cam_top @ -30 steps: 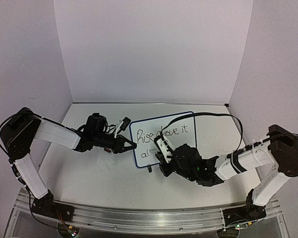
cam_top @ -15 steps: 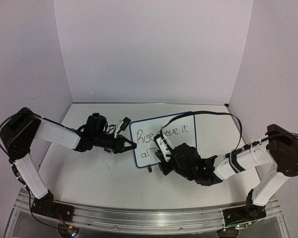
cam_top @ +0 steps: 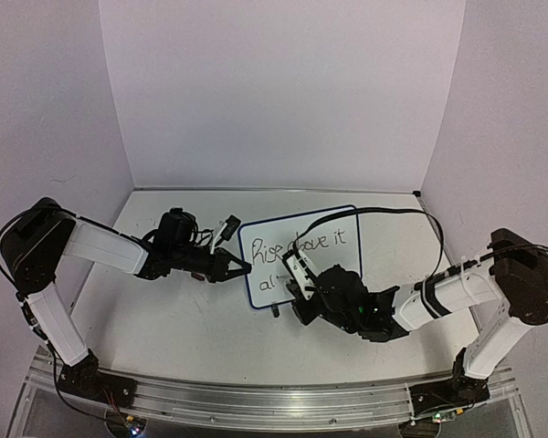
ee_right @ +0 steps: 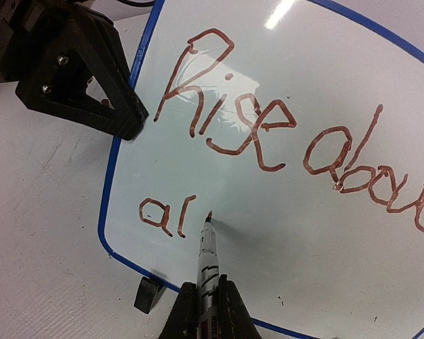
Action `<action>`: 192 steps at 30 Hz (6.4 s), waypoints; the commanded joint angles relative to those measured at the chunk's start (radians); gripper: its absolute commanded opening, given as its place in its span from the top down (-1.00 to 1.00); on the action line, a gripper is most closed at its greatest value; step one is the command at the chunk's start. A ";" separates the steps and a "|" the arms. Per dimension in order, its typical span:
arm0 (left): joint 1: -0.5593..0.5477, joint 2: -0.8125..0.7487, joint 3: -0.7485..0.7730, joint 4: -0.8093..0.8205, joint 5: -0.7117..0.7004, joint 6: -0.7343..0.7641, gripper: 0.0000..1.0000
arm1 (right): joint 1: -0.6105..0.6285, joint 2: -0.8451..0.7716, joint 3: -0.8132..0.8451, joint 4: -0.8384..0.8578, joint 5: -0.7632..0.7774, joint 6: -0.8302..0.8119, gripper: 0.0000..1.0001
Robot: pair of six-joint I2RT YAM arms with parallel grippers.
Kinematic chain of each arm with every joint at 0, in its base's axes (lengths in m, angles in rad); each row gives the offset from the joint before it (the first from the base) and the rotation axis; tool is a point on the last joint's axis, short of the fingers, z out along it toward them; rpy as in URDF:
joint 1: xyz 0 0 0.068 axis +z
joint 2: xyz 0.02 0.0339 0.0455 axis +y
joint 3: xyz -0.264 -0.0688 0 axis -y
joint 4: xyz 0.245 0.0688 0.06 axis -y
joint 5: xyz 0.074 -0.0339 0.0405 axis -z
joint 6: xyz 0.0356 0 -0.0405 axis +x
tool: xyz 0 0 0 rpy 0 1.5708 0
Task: Write a sentence on the whiteboard
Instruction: Write a sentence on the whiteboard, then place the whiteboard at the center of the board, then pick up the pen cap from the center of the board.
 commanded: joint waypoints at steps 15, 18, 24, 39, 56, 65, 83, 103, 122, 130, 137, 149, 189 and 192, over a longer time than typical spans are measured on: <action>-0.001 -0.002 0.012 -0.096 -0.100 0.059 1.00 | -0.003 0.012 0.010 -0.040 -0.013 0.055 1.00; -0.001 0.001 0.013 -0.096 -0.097 0.059 1.00 | -0.003 0.013 0.009 -0.052 -0.017 0.062 1.00; -0.001 -0.006 0.011 -0.096 -0.100 0.061 1.00 | -0.003 0.025 0.014 -0.069 -0.026 0.070 1.00; -0.001 -0.002 0.012 -0.097 -0.099 0.062 1.00 | -0.002 0.000 0.000 -0.082 0.069 0.095 1.00; -0.002 0.001 0.014 -0.099 -0.101 0.061 1.00 | -0.003 -0.053 -0.051 0.039 -0.038 0.011 1.00; -0.002 0.002 0.014 -0.099 -0.100 0.063 1.00 | -0.003 -0.020 -0.027 0.039 -0.009 0.022 1.00; -0.002 -0.001 0.016 -0.100 -0.100 0.062 1.00 | -0.005 0.032 0.003 -0.014 0.059 0.054 1.00; -0.001 -0.079 0.022 -0.106 -0.182 0.036 0.37 | 0.000 -0.488 -0.143 -0.104 0.040 0.010 1.00; 0.002 -0.557 -0.188 -0.354 -0.614 -0.376 -0.30 | -0.001 -0.661 -0.013 -0.393 0.223 0.082 1.00; 0.012 -0.362 0.035 -0.689 -0.788 -0.537 -0.32 | 0.000 -0.579 0.066 -0.424 0.129 0.073 1.00; 0.013 -0.122 0.160 -0.713 -0.757 -0.618 -0.22 | 0.000 -0.550 0.077 -0.433 0.105 0.115 1.00; 0.018 0.068 0.268 -0.774 -0.846 -0.786 -0.12 | 0.000 -0.596 0.006 -0.403 0.110 0.119 1.00; 0.016 0.306 0.405 -1.088 -0.911 -0.914 0.89 | 0.000 -0.575 -0.035 -0.321 0.066 0.094 1.00; 0.026 0.205 0.378 -1.080 -0.899 -0.918 0.97 | -0.001 -0.558 -0.023 -0.320 0.031 0.106 1.00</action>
